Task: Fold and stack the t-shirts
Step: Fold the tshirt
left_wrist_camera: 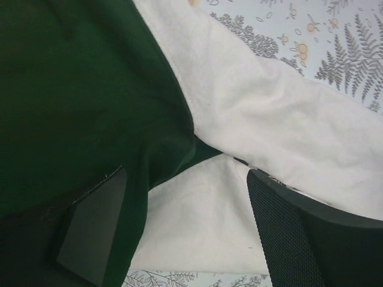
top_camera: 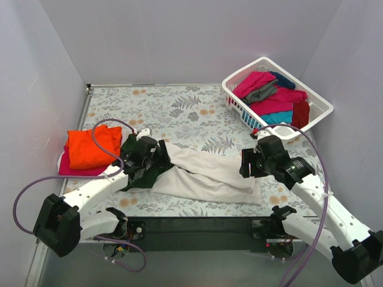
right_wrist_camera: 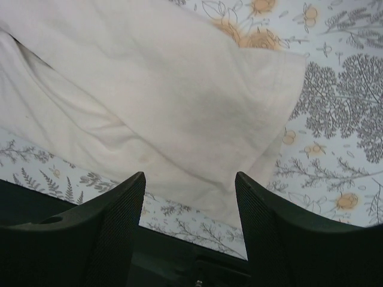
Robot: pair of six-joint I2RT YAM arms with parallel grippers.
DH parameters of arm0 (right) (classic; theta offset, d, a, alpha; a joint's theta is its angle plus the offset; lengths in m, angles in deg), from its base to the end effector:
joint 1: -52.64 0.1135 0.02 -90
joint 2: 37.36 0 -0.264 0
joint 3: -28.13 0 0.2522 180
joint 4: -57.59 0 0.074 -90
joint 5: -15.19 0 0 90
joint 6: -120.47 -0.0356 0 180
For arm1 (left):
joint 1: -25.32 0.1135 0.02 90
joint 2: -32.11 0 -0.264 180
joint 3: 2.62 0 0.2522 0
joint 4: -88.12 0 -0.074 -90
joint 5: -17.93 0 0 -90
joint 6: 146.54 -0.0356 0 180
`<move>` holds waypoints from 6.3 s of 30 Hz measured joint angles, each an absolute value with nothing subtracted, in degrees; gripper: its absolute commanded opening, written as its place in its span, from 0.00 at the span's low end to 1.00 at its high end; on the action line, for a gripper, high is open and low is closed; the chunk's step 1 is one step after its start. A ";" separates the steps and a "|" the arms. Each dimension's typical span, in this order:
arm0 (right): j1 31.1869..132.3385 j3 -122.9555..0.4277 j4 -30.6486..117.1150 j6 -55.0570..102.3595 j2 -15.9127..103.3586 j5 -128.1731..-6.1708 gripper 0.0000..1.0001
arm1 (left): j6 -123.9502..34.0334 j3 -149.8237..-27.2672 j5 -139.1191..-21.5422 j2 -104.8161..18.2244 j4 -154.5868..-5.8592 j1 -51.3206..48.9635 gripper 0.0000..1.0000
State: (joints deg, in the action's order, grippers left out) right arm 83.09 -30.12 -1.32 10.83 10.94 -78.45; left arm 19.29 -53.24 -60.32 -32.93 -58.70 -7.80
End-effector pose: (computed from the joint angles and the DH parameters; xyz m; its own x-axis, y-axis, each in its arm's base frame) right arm 0.1431 0.0815 0.2716 -0.7703 -0.0637 -0.6345 -0.2240 0.9587 0.1756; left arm 0.1935 -0.1176 0.2097 -0.5586 -0.7690 -0.3109 -0.4969 0.6103 -0.6170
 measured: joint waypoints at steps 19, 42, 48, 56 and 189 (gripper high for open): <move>83.07 -16.92 31.05 13.49 33.16 -72.46 0.53 | 20.39 -57.30 -49.02 -53.84 -63.35 -7.08 0.79; 94.35 -10.10 34.88 2.00 24.79 -71.22 0.55 | 1.68 -82.57 -56.45 -78.28 -72.86 -7.15 0.76; 97.98 -16.33 19.93 0.58 19.09 -74.12 0.59 | 3.30 -81.96 -52.78 -74.56 -66.76 -7.45 0.78; 98.13 -25.77 20.67 5.43 19.11 -82.80 0.56 | 8.74 -78.11 -50.49 -59.39 -64.16 -5.79 0.81; 125.95 -43.65 43.05 17.67 64.48 -97.60 0.42 | 13.98 -61.70 -71.88 -38.35 -70.11 6.45 0.81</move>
State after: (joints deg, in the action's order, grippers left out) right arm 125.95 -43.65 43.05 17.67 64.48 -97.60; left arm 13.98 -61.70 -71.88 -38.35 -70.11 6.45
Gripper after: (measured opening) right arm 0.464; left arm 0.807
